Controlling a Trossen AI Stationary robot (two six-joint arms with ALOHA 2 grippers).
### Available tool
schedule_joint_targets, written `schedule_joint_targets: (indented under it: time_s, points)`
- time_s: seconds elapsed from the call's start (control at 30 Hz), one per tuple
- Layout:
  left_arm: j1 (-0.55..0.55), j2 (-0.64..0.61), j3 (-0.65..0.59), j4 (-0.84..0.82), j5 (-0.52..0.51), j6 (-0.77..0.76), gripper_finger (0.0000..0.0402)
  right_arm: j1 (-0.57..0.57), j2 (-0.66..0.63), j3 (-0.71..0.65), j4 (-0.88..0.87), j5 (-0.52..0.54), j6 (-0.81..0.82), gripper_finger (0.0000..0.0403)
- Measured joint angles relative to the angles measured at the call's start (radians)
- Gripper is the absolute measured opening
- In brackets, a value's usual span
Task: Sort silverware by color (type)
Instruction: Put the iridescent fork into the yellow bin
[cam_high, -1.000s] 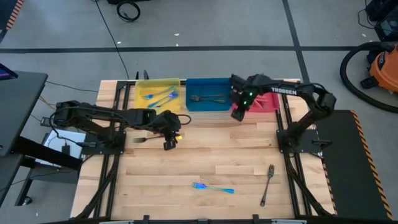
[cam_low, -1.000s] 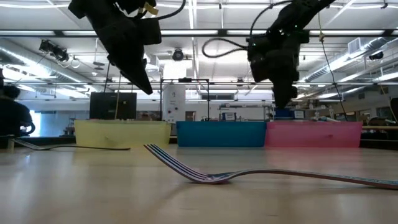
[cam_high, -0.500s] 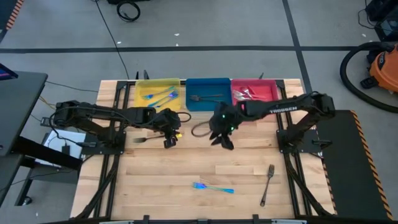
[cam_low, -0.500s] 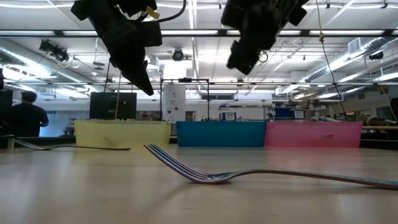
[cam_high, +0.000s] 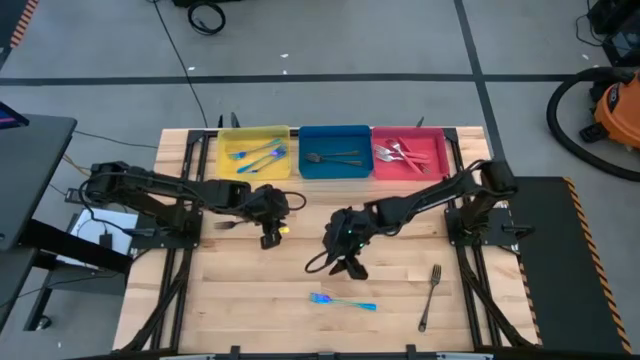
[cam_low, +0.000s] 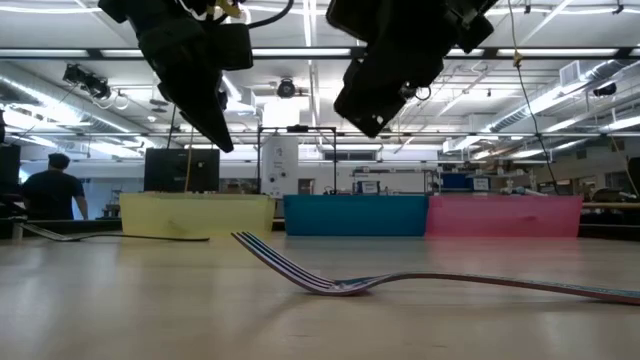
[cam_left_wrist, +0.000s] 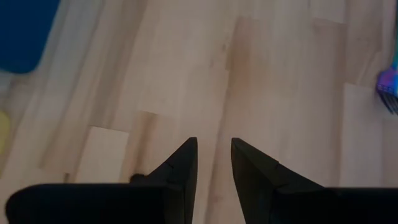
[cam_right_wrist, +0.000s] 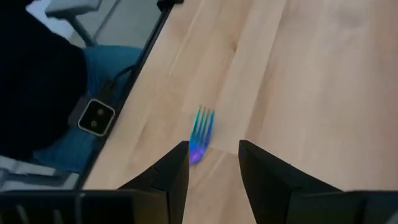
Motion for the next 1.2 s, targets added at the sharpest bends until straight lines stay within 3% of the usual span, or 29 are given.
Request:
schedule_joint_targets:
  time_s: [0.2,0.33,0.43,0.67,0.9,1.2]
  points:
    - [-0.036,0.000,0.000,0.007,0.000,-0.027,0.0098,0.028,0.068,0.000,0.031,-0.021,0.086,0.0147]
    - [-0.052,0.000,0.000,0.009,0.000,-0.034,0.0098,0.039,0.117,0.000,0.011,-0.155,0.101,0.0147]
    - [-0.060,0.000,0.000,0.016,0.000,-0.065,0.0098,0.064,0.155,0.000,0.019,-0.193,0.110,0.0147]
    - [-0.068,0.000,0.000,0.036,-0.002,-0.083,0.0098,0.136,0.209,0.000,0.017,-0.087,0.166,0.0147]
    - [-0.068,0.000,0.000,0.065,-0.002,-0.091,0.0098,0.208,0.203,0.001,0.016,0.172,0.178,0.0147]
    - [-0.068,0.000,0.000,0.081,-0.002,-0.131,0.0098,0.270,0.205,0.001,0.017,0.273,0.196,0.0147]
